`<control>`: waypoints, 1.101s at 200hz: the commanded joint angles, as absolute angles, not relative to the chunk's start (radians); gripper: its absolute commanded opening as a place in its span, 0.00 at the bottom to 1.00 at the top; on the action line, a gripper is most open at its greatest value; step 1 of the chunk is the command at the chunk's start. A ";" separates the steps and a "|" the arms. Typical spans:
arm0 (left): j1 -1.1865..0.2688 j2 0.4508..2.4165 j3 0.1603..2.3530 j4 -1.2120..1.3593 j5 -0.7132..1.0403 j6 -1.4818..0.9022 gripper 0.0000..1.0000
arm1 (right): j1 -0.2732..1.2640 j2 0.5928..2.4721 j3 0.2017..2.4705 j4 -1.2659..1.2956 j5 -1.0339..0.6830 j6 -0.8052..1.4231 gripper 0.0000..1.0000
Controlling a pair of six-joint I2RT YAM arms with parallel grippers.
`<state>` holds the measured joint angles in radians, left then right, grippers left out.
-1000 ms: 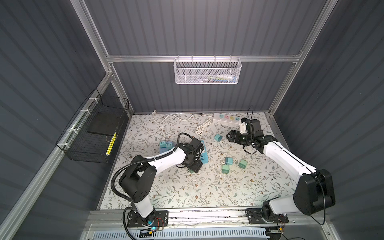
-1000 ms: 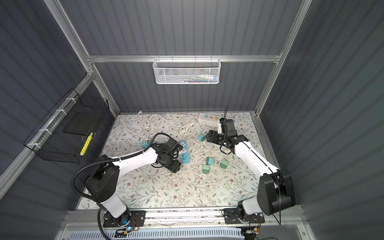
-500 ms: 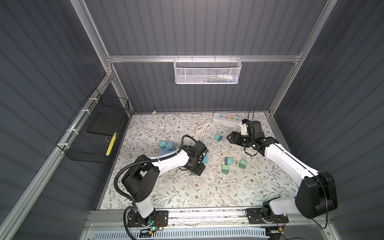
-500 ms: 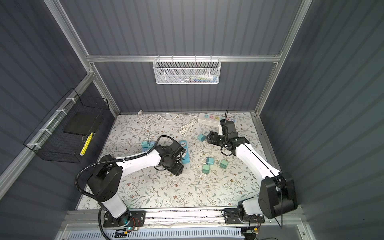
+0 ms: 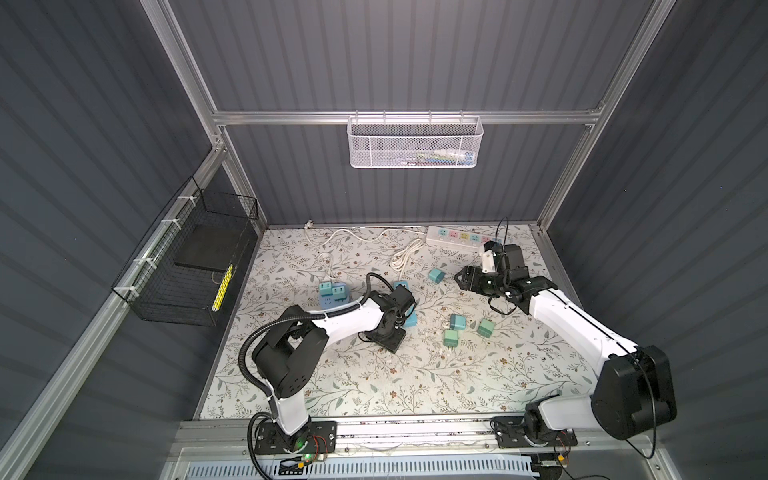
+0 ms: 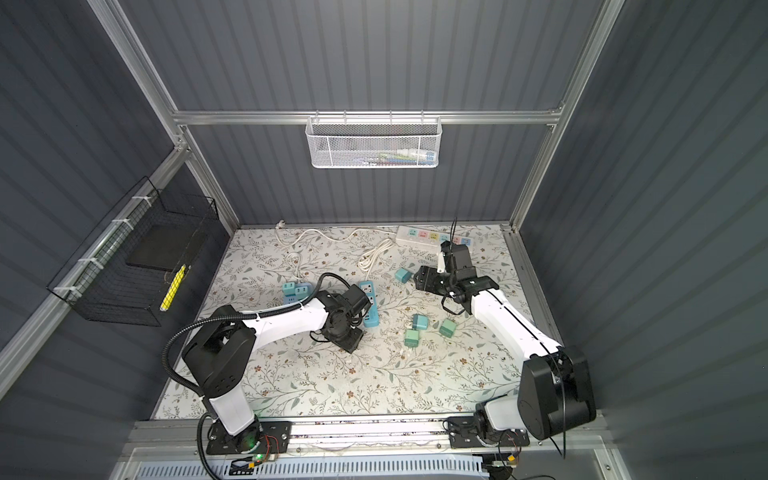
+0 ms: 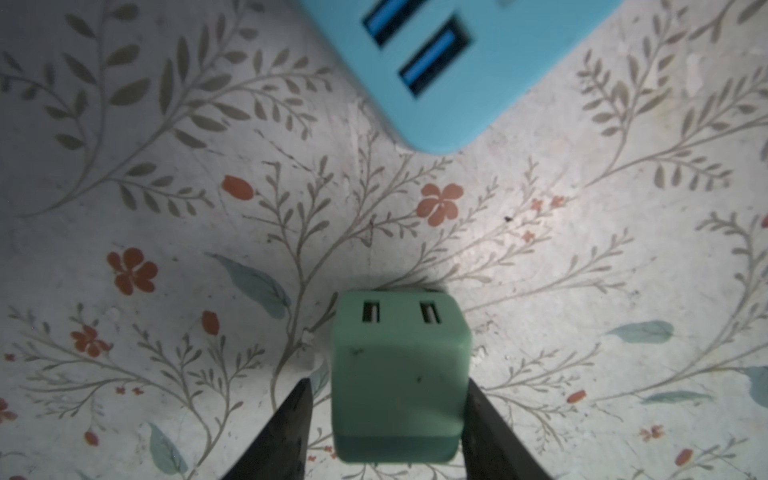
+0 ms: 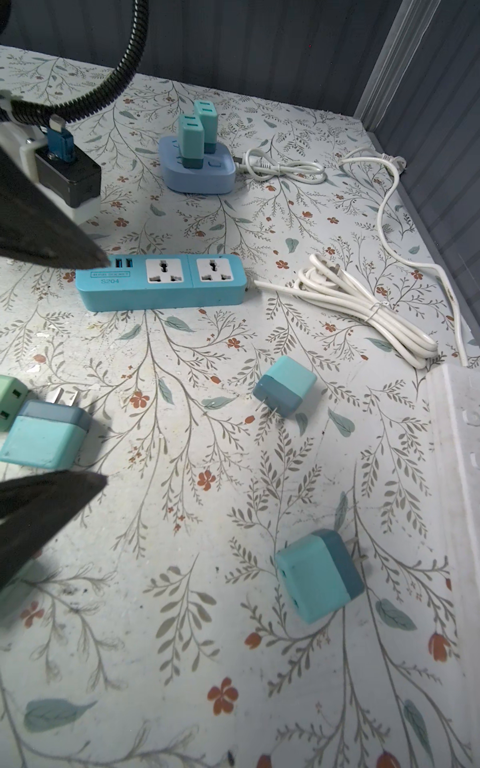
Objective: Insert the plug
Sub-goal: 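Lift the mint-green adapter toward the right gripper while the right gripper approaches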
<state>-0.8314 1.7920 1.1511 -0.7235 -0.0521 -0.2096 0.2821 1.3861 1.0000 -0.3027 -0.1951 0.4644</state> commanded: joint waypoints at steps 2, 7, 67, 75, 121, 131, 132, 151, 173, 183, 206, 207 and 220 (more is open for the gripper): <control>-0.843 1.813 1.178 -0.762 -0.084 -0.233 0.53 | 0.279 1.370 0.978 -0.285 -0.198 0.469 0.76; -0.844 1.815 1.178 -0.761 -0.096 -0.238 0.51 | 0.279 1.370 0.975 -0.280 -0.202 0.471 0.76; -0.872 1.799 1.151 -0.705 -0.130 -0.256 0.39 | 0.279 1.376 0.959 -0.276 -0.210 0.472 0.76; -0.874 1.788 1.136 -0.685 -0.130 -0.254 0.37 | 0.279 1.374 0.959 -0.279 -0.209 0.471 0.76; -0.883 1.609 1.048 -0.497 -0.138 -0.216 0.28 | 0.281 1.349 0.961 -0.286 -0.241 0.490 0.74; -0.882 1.535 1.003 -0.406 -0.132 -0.197 0.28 | 0.283 1.339 0.961 -0.281 -0.265 0.501 0.72; -0.883 1.528 0.996 -0.393 -0.131 -0.194 0.28 | 0.284 1.337 0.961 -0.280 -0.267 0.503 0.72; -0.884 1.412 0.896 -0.191 -0.129 -0.147 0.27 | 0.309 1.334 0.972 -0.265 -0.324 0.510 0.67; -0.883 1.323 0.817 -0.004 -0.127 -0.080 0.21 | 0.366 1.356 1.010 -0.265 -0.408 0.522 0.55; -0.883 1.306 0.803 0.043 -0.130 -0.054 0.20 | 0.389 1.361 1.022 -0.244 -0.445 0.530 0.50; -0.884 1.300 0.812 0.075 -0.125 -0.008 0.20 | 0.450 1.378 1.064 -0.232 -0.508 0.530 0.44; -0.884 1.301 0.814 0.076 -0.125 -0.005 0.19 | 0.454 1.379 1.066 -0.231 -0.509 0.528 0.44; -0.884 1.308 0.822 0.080 -0.120 0.003 0.19 | 0.501 1.392 1.082 -0.217 -0.526 0.508 0.45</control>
<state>-0.8780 1.3090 0.8177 -0.0223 -0.1307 -0.0681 0.4370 1.3716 1.0267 -0.2592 -0.4362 0.5240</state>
